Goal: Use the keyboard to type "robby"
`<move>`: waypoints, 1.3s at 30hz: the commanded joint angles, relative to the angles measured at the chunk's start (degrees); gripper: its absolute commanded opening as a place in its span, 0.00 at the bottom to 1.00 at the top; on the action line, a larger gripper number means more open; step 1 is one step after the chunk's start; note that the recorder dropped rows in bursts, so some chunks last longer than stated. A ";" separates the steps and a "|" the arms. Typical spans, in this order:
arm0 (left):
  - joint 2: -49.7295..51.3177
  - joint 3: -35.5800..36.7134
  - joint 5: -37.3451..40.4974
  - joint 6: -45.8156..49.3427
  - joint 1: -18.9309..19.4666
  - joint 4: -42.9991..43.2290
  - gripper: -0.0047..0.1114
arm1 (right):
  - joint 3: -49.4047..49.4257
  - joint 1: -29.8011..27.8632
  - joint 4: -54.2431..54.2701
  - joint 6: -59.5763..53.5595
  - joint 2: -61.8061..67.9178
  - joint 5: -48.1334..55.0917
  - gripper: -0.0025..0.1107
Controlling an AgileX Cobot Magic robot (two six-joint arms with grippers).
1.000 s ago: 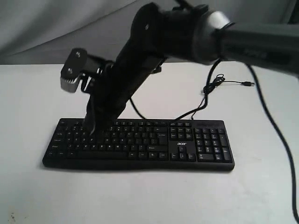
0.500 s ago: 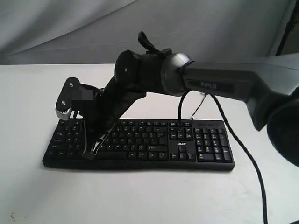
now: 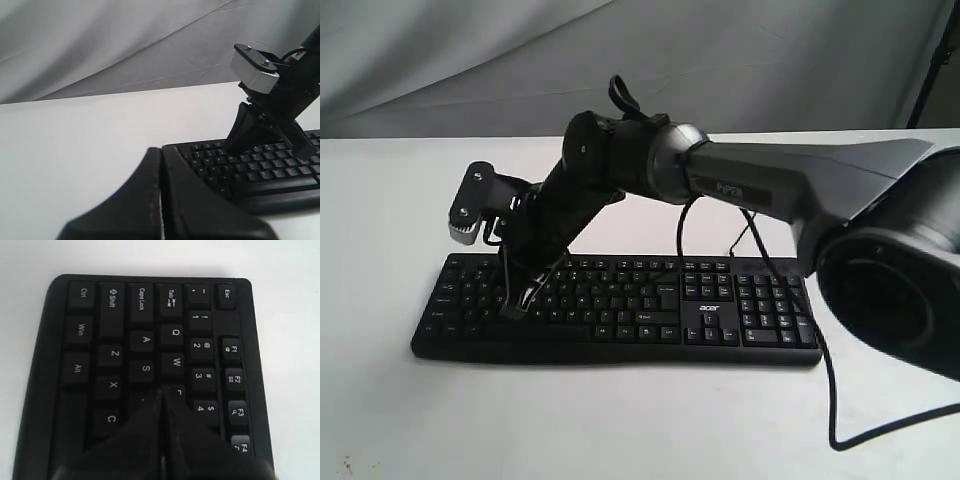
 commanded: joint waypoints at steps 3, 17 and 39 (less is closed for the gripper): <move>-0.20 0.25 -0.33 -0.16 -0.32 0.27 0.04 | -7.62 -1.16 -0.89 2.08 4.76 5.10 0.02; -0.20 0.25 -0.33 -0.16 -0.32 0.27 0.04 | -7.85 -1.71 -2.45 2.47 4.90 5.42 0.02; -0.20 0.25 -0.33 -0.16 -0.32 0.27 0.04 | -8.14 -1.71 -2.21 2.61 5.78 6.79 0.02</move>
